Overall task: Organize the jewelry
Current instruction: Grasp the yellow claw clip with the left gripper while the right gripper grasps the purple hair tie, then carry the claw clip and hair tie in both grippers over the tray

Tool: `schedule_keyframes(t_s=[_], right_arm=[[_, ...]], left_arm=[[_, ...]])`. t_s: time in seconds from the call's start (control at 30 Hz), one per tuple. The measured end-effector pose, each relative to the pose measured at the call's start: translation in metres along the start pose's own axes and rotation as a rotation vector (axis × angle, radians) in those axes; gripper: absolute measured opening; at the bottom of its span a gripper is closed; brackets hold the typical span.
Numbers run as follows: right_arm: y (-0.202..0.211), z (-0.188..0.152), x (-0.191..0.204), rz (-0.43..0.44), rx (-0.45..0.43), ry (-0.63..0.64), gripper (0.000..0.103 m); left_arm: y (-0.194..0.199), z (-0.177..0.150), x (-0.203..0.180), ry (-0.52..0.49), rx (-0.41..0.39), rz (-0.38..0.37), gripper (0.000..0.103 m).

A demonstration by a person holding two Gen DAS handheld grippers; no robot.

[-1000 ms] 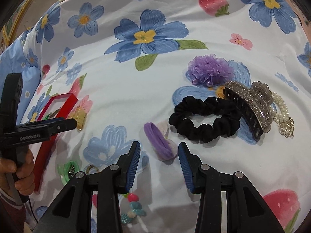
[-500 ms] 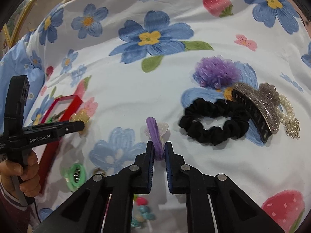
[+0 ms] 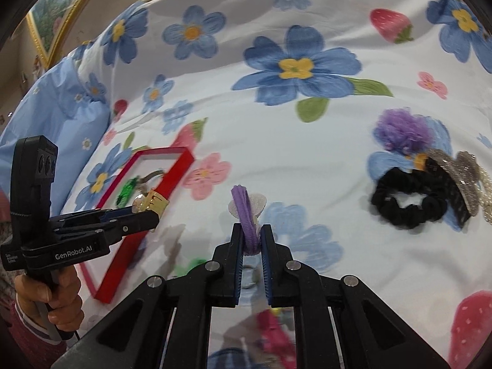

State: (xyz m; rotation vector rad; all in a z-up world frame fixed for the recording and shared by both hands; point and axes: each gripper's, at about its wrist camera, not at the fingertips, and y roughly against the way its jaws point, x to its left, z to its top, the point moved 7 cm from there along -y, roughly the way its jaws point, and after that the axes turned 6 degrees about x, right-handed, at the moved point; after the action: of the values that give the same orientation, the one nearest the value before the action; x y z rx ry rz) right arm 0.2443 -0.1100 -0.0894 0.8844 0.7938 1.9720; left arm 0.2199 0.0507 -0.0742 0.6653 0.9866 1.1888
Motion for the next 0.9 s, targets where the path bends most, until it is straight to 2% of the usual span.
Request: schedule_keyframes(t_s=[0.43, 0.9], right_arm=[[-0.017, -0.004, 0.061, 0.07, 0.032, 0.076, 0.011], [-0.04, 0.002, 0.125, 0.151, 0.065, 0.155, 0.011]], left_arm=[[0.034, -0.024, 0.054, 0.087, -0.037, 0.051, 0.028], [0.06, -0.036, 0.109, 0.161, -0.073, 0.106, 0.028]])
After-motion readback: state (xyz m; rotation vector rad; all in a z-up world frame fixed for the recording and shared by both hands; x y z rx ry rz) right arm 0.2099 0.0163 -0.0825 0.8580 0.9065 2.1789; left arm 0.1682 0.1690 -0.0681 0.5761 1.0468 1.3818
